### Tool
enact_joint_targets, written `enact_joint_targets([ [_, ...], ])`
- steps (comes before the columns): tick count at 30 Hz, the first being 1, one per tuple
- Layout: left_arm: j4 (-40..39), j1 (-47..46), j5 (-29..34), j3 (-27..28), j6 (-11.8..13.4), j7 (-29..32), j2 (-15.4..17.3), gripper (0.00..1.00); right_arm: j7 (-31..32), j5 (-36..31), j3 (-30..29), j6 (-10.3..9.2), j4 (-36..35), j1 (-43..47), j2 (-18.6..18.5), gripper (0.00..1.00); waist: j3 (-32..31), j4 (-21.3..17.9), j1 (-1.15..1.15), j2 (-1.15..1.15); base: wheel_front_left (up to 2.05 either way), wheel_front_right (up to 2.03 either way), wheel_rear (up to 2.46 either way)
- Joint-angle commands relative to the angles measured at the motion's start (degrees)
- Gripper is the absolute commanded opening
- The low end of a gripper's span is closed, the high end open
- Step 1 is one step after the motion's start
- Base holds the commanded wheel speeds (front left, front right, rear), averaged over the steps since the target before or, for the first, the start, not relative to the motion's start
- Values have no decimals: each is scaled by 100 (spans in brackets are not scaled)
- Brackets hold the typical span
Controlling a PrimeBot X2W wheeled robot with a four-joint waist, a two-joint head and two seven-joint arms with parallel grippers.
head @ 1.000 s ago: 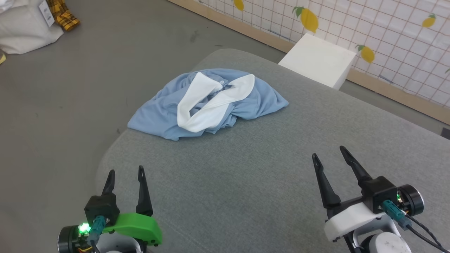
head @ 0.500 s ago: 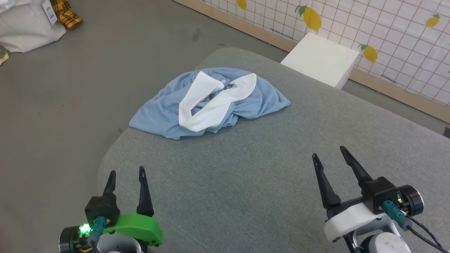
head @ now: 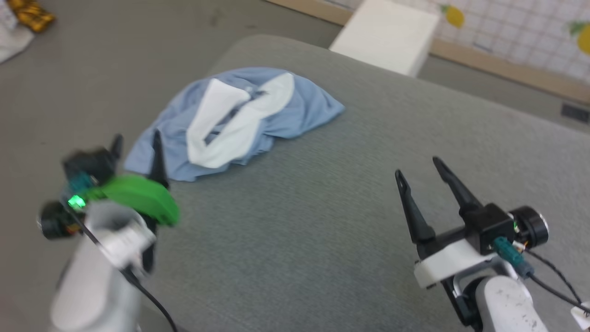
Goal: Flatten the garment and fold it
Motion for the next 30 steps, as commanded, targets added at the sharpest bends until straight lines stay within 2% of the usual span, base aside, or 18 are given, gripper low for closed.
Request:
enact_joint_targets([
  [1,128,-292,-171,111,-53,170,120,100,11,-11,18,-9,-63,-154,-55,100,776,-783,0,0,0,0,0],
  [7,669,-1305,-517,484,-166,1119,689,100,18,79,64,-9,-264,-535,-299,100,1751,-1547,0,0,0,0,0],
  [11,935,-1766,-863,751,-60,1953,929,100,-66,183,55,-9,-316,-807,-376,100,2307,-1949,0,0,0,0,0],
  [15,1154,-1940,-1212,1008,291,2886,1035,100,-171,250,60,-9,-318,-986,-377,100,2733,-2243,0,0,0,0,0],
  [18,1221,-1797,-1405,1143,668,3575,1051,100,-256,278,82,-9,-258,-1076,-347,100,2917,-2420,0,0,0,0,0],
  [24,1080,-1191,-1511,1335,1418,4422,1096,100,-398,334,60,-9,-106,-1181,-286,100,3005,-2597,0,0,0,0,0],
  [27,904,-919,-1599,1391,1637,4771,1083,100,-442,334,41,-9,-18,-1203,-285,100,2912,-2601,0,0,0,0,0],
  [29,732,-775,-1631,1427,1686,4861,1105,100,-467,333,28,-9,40,-1209,-285,100,2795,-2579,0,0,0,0,0],
  [30,630,-711,-1618,1426,1677,4862,1138,84,-479,327,31,-9,65,-1197,-280,100,2703,-2561,0,0,0,0,0],
])
